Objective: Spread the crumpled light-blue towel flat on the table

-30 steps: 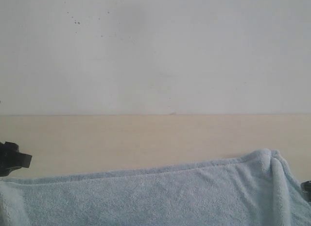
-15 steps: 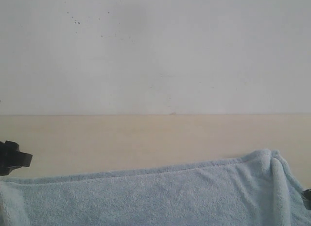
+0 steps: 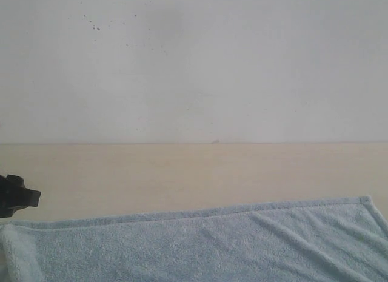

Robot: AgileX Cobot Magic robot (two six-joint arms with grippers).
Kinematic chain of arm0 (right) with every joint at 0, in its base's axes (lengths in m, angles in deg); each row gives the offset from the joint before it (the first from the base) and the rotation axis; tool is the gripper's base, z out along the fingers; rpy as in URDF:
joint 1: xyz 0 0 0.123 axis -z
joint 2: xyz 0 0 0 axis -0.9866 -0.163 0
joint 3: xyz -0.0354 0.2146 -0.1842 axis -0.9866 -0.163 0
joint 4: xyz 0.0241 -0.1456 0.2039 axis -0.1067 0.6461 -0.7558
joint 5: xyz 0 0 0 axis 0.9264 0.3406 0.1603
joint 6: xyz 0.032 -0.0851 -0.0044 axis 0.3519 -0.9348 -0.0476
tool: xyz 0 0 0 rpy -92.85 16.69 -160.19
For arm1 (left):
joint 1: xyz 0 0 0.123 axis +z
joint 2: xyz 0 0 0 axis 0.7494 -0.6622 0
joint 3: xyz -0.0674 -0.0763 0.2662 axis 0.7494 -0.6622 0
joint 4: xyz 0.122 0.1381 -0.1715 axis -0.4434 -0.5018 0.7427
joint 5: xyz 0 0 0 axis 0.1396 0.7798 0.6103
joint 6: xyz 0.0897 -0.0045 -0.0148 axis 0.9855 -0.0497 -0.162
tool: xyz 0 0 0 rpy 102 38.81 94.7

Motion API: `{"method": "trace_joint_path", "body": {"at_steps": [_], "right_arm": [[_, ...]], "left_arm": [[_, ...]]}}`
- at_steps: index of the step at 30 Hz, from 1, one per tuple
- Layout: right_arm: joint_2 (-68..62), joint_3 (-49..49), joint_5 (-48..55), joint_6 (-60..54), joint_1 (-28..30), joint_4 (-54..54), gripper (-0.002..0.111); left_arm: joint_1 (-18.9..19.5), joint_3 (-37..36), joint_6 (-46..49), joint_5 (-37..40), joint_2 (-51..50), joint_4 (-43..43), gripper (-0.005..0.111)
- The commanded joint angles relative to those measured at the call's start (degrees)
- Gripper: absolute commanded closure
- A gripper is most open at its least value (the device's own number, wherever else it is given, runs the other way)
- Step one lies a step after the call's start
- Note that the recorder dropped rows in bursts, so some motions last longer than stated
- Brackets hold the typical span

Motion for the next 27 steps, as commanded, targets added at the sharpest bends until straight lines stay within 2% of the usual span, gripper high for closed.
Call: {"method": "trace_joint_path", "body": {"at_steps": [1,3,9,13,19,27], "right_arm": [[2.8,1.9,-2.4,2.2,0.2,5.6,0.108],[6.2,3.4,-6.1,1.6,0.2,9.1,0.108],[11.7,6.2,-21.7,-12.1,0.2,9.5,0.108],[11.3,7.6,-27.3,-13.0,0.2,9.5,0.108],[6.3,14.0,-28.2,-15.8,0.2,9.5,0.108],[-4.7,24.7,-25.9,-16.8,0.2,9.3,0.108]], "left_arm": [[-0.3,-0.5,-0.4,-0.9,0.5,0.6,0.054],[-0.3,-0.5,-0.4,-0.8,0.5,0.6,0.054],[-0.3,-0.5,-0.4,-0.3,0.2,0.6,0.054],[-0.3,-0.5,-0.4,0.3,-0.8,0.6,0.054],[-0.3,-0.5,-0.4,0.4,-1.2,0.6,0.054],[-4.2,-0.5,-0.4,0.4,-1.1,0.6,0.054]]}}
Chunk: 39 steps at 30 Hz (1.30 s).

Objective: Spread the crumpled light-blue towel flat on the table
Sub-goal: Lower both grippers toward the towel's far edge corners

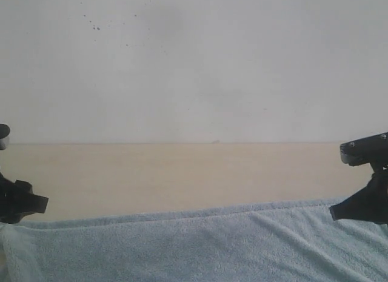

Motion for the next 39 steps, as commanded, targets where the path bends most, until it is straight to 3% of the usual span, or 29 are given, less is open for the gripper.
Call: {"method": "trace_joint_path", "body": {"at_steps": [1,13,31,39], "right_arm": [[-5.8,5.4,2.2,-1.2,0.2,0.2,0.108],[-16.1,15.3,5.7,-5.5,0.2,-1.4,0.108],[-23.4,18.6,2.6,-8.7,0.2,-1.1,0.108],[-27.5,22.7,5.4,-8.7,4.4,-1.3,0.108]], "left_arm": [[-2.5,-0.5,-0.4,0.0,0.0,0.6,0.054],[-4.1,-0.5,-0.3,-0.4,0.0,0.6,0.054],[-4.1,-0.5,-0.4,-1.7,0.0,0.6,0.054],[-4.1,-0.5,-0.4,-2.8,0.0,0.6,0.054]]}}
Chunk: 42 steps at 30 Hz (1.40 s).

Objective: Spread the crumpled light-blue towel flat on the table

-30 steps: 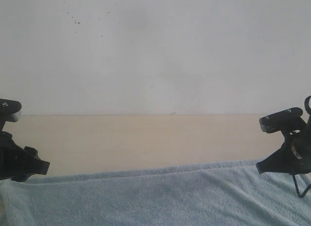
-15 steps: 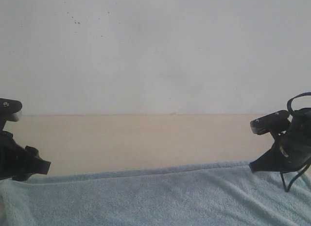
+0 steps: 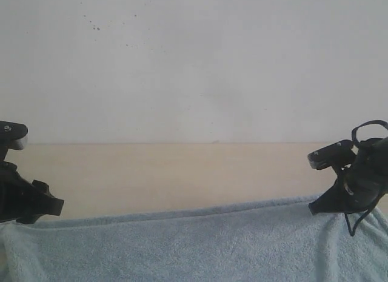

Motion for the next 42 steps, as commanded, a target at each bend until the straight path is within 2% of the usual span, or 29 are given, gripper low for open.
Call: {"method": "trace_joint_path", "body": {"at_steps": [1,8,18,25,36,42], "right_arm": [[-2.4,1.3,1.8,-0.3,4.4,-0.6,0.108],[-2.4,2.1,2.0,-0.3,11.6,-4.7,0.108],[5.1,1.7,-7.6,-1.3,6.3,-9.7,0.108],[10.0,-6.5,-13.9,-2.3,4.6,-10.5,0.108],[20.5,-15.7,-16.4,1.3,4.6,-13.6,0.108],[24.1,-23.1,-11.7,1.2,4.6,-13.6,0.108]], "left_arm": [[-0.2,-0.5,-0.4,-1.6,0.0,0.6,0.054],[-0.2,-0.5,-0.4,-2.4,0.0,0.6,0.054],[-0.2,-0.5,-0.4,-2.9,0.0,0.6,0.054],[-0.2,-0.5,-0.4,-2.9,0.0,0.6,0.054],[-0.2,-0.5,-0.4,-2.9,0.0,0.6,0.054],[-0.2,-0.5,-0.4,-2.9,0.0,0.6,0.054]]}}
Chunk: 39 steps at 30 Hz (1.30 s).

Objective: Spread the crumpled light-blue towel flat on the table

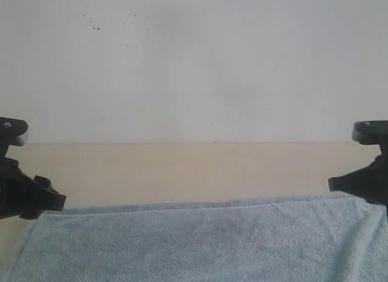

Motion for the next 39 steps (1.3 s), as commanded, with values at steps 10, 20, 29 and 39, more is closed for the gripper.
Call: {"method": "trace_joint_path", "body": {"at_steps": [10,20,29,39], "right_arm": [[3.5,-15.2,13.7,4.2,0.0,-0.4,0.108],[11.6,-17.5,31.1,3.3,0.0,0.5,0.108],[16.5,-22.0,37.1,-2.1,0.0,0.6,0.108],[16.5,-22.4,31.7,-3.5,0.0,0.6,0.108]], "left_arm": [[-0.2,-0.5,-0.4,-0.4,0.0,0.6,0.054],[-0.2,-0.5,-0.4,-0.7,0.0,0.6,0.054],[-0.2,-0.5,-0.4,-1.2,0.0,0.6,0.054],[-0.2,-0.5,-0.5,-2.5,0.0,2.0,0.054]]}}
